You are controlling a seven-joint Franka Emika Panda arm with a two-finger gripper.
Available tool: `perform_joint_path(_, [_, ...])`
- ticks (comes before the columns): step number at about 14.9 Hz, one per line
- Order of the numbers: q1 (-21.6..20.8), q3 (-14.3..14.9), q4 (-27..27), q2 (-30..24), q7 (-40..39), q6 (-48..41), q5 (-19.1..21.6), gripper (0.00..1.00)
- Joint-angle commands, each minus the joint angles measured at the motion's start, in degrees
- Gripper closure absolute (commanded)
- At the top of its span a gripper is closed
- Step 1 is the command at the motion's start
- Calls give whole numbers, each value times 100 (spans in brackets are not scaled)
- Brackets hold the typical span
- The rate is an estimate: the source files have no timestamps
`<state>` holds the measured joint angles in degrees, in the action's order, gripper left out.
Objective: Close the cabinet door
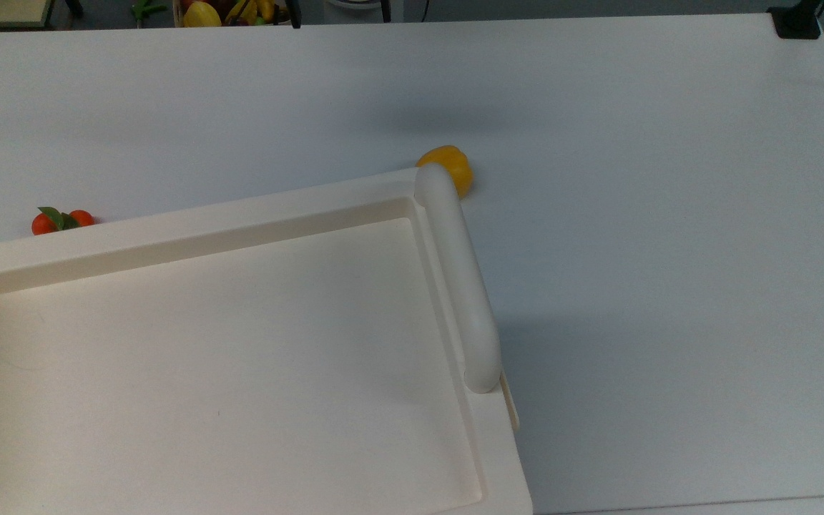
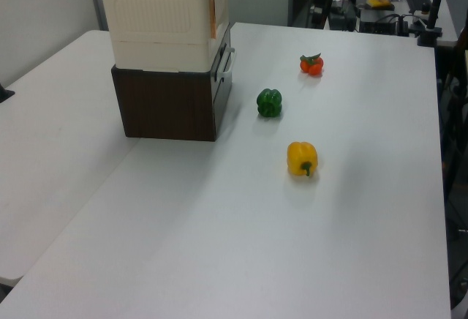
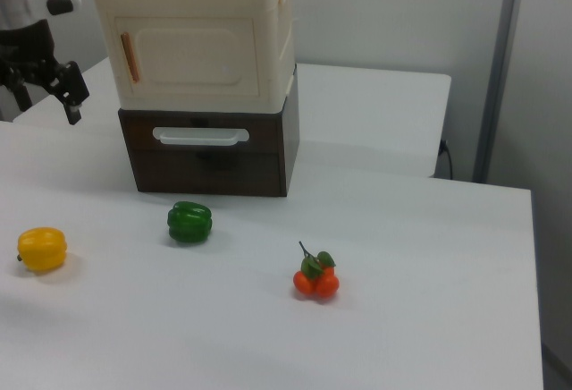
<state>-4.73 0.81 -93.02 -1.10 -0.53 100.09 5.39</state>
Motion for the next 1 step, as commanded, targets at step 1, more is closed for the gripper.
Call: perform_joint_path(1, [-55, 51, -173, -110, -141, 134, -99, 0])
